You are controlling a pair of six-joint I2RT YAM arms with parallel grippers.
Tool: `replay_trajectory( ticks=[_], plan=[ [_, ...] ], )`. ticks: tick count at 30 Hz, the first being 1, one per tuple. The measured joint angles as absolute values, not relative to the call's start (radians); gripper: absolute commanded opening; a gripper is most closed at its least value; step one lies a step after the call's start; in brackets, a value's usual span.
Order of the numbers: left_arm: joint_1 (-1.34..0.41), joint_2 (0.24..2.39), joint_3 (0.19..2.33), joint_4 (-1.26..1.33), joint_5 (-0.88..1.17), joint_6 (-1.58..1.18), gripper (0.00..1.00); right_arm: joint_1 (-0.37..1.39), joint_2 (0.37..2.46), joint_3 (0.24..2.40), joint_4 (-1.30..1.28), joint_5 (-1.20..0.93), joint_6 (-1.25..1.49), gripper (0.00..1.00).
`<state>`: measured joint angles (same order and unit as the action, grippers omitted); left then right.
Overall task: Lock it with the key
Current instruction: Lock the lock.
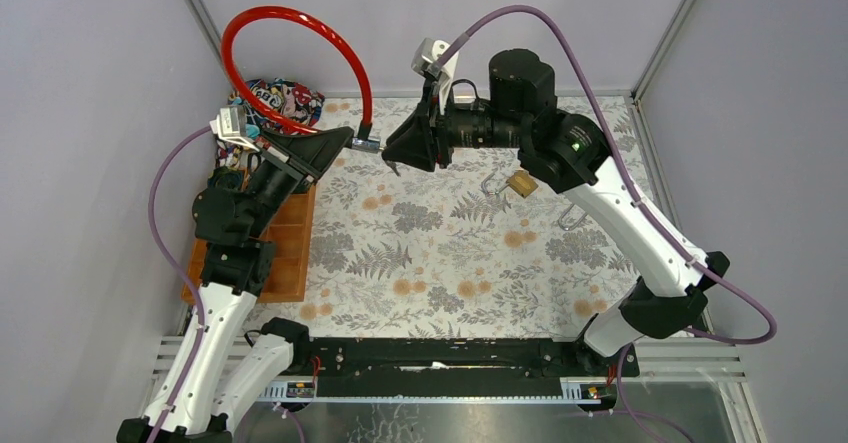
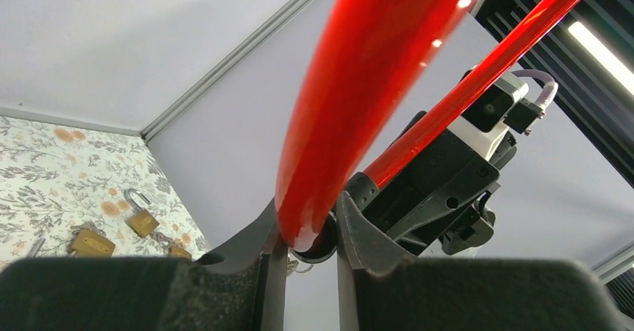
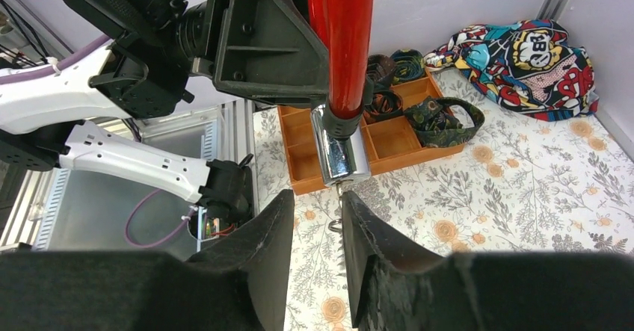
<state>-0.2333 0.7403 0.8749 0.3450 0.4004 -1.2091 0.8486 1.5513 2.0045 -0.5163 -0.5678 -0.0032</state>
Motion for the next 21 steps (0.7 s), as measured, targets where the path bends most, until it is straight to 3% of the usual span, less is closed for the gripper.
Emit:
replay_trajectory(
  ticks=[10, 17, 19, 21],
  plan=[
    [-0.228, 0.734, 0.875, 0.354, 0.400, -1.203, 0.00, 0.828, 1.568, 1.998, -0.529, -0.559, -0.027, 0.55],
    [-0.228, 0.734, 0.875, 0.363, 0.400, -1.203, 0.00, 0.825, 1.577, 1.998, -0.527, -0.575, -0.028, 0.42],
    [-0.228, 0.734, 0.875, 0.363, 0.400, -1.203, 0.00, 0.825, 1.583, 1.998, -0.521, -0.596, -0.029, 0.33],
    [-0.228, 0.734, 0.875, 0.364, 0.400, -1.203, 0.00, 0.825, 1.594, 1.998, -0.519, -0.612, -0.027, 0.12]
  ],
)
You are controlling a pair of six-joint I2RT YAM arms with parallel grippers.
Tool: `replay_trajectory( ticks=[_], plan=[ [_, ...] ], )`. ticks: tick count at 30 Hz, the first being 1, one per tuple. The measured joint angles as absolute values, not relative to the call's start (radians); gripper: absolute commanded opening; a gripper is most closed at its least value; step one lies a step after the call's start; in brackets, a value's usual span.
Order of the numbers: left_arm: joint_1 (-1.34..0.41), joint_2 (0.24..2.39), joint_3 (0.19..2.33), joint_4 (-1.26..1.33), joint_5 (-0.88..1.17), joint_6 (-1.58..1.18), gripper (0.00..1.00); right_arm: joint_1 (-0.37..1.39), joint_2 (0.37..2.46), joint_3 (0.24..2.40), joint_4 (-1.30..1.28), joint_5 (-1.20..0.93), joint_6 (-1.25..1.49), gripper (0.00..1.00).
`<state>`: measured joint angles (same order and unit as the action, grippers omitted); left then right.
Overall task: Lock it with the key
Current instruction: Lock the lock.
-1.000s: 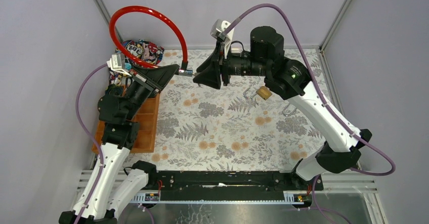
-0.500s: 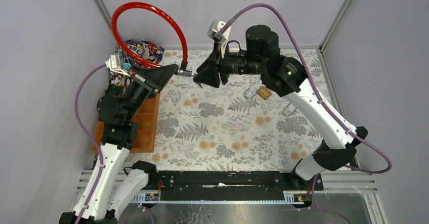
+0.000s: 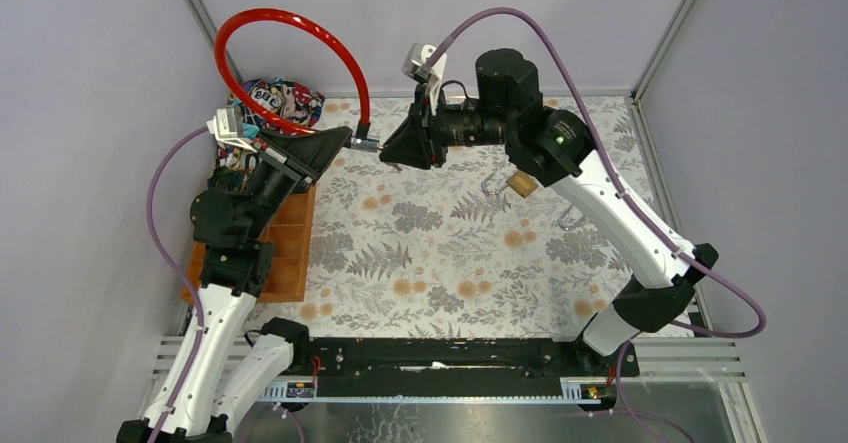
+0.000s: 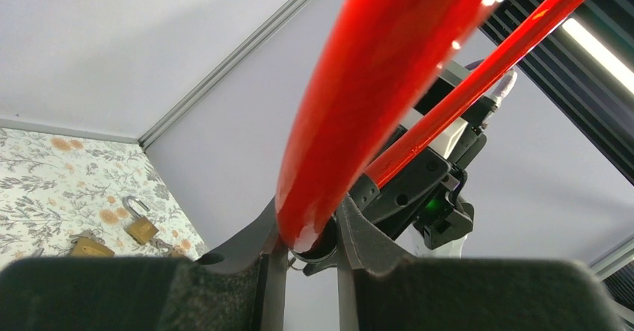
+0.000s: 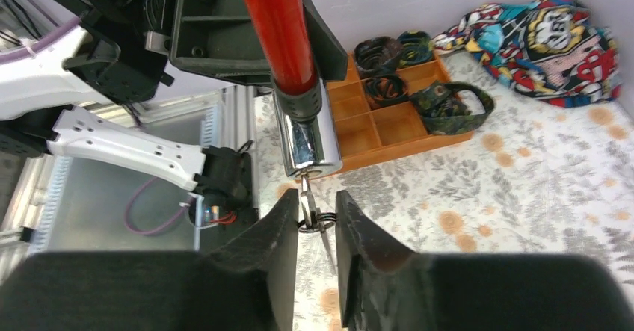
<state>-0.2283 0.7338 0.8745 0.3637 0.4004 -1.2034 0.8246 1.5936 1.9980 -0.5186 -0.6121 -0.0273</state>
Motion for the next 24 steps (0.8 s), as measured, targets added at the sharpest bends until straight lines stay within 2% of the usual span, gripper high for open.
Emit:
replay_trajectory(
  ticks=[2, 9, 18, 24],
  plan=[
    [-0.228, 0.733, 0.874, 0.363, 0.401, -1.202, 0.00, 0.825, 1.604, 1.998, -0.515, -0.623, -0.026, 0.00],
    [-0.228, 0.736, 0.867, 0.357, 0.404, -1.183, 0.00, 0.825, 1.596, 1.972, -0.495, -0.635, -0.048, 0.00],
    [-0.234, 0.757, 0.866, 0.333, 0.510, -1.152, 0.00, 0.770, 1.399, 1.641, -0.294, -0.646, -0.095, 0.00],
    [-0.239, 0.768, 0.865, 0.332, 0.557, -1.157, 0.00, 0.752, 1.312, 1.512, -0.207, -0.671, -0.135, 0.00]
  ],
)
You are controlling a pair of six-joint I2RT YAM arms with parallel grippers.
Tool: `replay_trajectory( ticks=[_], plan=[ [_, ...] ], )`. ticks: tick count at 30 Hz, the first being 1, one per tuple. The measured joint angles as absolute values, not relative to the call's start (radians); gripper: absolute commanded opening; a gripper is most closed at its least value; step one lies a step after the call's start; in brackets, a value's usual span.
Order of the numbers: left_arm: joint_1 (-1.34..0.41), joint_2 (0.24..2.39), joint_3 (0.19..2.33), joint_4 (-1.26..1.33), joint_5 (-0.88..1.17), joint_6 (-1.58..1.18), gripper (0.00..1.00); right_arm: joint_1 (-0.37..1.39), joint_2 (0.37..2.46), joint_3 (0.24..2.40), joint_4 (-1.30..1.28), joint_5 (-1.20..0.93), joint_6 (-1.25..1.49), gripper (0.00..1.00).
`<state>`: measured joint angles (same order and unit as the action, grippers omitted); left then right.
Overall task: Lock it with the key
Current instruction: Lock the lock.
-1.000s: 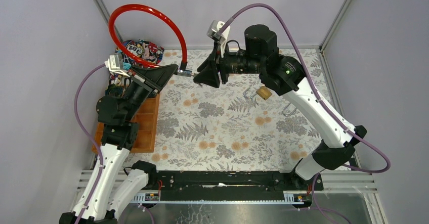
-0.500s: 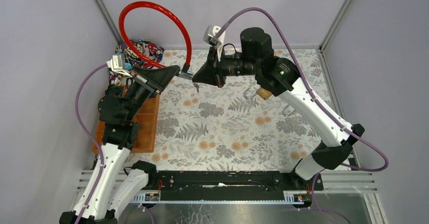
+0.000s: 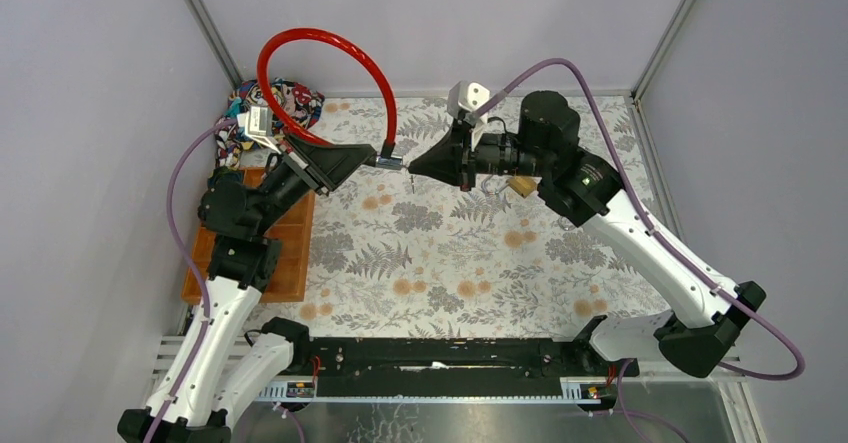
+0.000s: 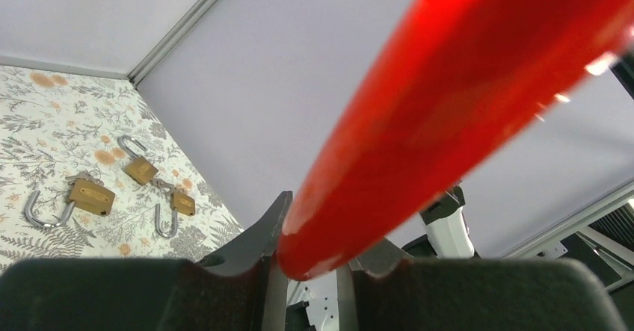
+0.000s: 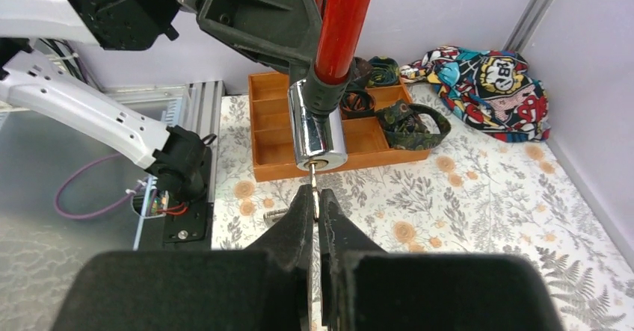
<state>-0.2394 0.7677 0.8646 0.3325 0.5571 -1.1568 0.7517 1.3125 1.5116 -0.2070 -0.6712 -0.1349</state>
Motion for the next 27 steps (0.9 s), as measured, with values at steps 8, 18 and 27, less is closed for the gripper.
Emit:
replay_trajectory(
  ticks=[8, 18, 27],
  plan=[
    [-0.196, 0.758, 0.865, 0.339, 0.494, -1.137, 0.00, 0.680, 1.240, 1.467, -0.303, -0.657, -0.212, 0.00],
    [-0.196, 0.746, 0.852, 0.359, 0.495, -1.070, 0.00, 0.673, 1.248, 1.468, -0.314, -0.706, -0.232, 0.00],
    [-0.161, 0.745, 0.923, 0.564, 0.503, -0.888, 0.00, 0.625, 1.263, 1.411, -0.523, -0.743, -0.367, 0.00]
  ],
)
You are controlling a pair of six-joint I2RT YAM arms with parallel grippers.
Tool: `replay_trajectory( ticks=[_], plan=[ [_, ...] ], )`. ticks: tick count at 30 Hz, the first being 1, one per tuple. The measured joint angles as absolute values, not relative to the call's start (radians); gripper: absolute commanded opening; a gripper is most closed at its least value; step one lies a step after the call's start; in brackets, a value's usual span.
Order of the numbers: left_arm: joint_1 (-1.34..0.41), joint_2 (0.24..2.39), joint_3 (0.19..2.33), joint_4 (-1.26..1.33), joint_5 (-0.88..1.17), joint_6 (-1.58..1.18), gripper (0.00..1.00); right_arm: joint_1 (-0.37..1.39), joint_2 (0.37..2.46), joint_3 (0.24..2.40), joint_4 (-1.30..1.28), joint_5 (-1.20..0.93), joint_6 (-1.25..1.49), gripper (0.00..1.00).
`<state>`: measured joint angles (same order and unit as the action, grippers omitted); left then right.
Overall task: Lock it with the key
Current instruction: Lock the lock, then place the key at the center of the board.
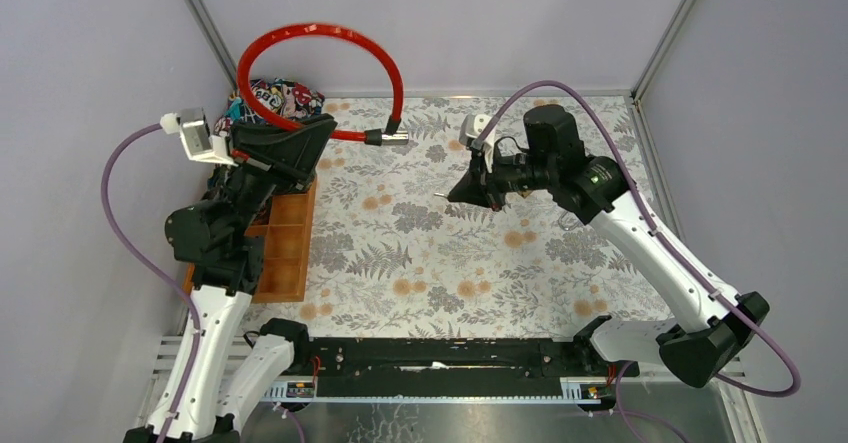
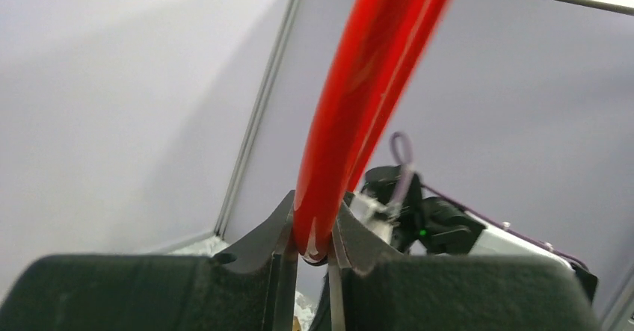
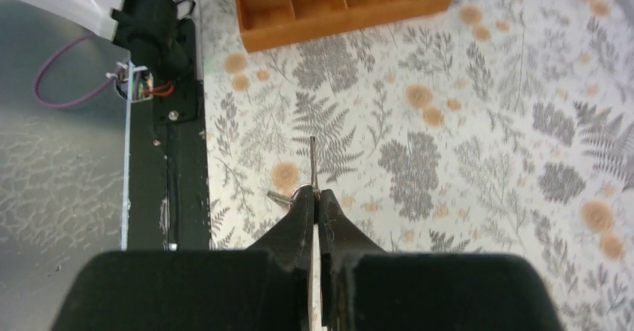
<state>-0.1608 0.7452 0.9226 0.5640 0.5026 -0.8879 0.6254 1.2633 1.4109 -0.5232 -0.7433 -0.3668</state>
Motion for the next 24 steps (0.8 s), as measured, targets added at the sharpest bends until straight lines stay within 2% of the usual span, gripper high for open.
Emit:
replay_trajectory(
  ticks=[5, 11, 17, 24],
  plan=[
    [-0.161, 0.715, 0.939, 0.596, 0.533, -0.876, 0.00, 0.572, 1.260, 1.316, -0.503, -0.725, -0.332, 0.00],
    [-0.162, 0.671, 0.876, 0.568, 0.527, -0.896, 0.00, 0.563, 1.320, 1.165, -0.332, -0.696, -0.092, 0.00],
    [-0.161, 0.611, 0.782, 0.430, 0.489, -0.918, 0.00, 0.565, 1.474, 0.886, -0.104, -0.675, 0.192, 0.00],
    [-0.161, 0.540, 0.720, 0.313, 0.442, -0.925, 0.00, 0.568, 1.691, 0.809, 0.042, -0.677, 0.331, 0.00]
  ],
)
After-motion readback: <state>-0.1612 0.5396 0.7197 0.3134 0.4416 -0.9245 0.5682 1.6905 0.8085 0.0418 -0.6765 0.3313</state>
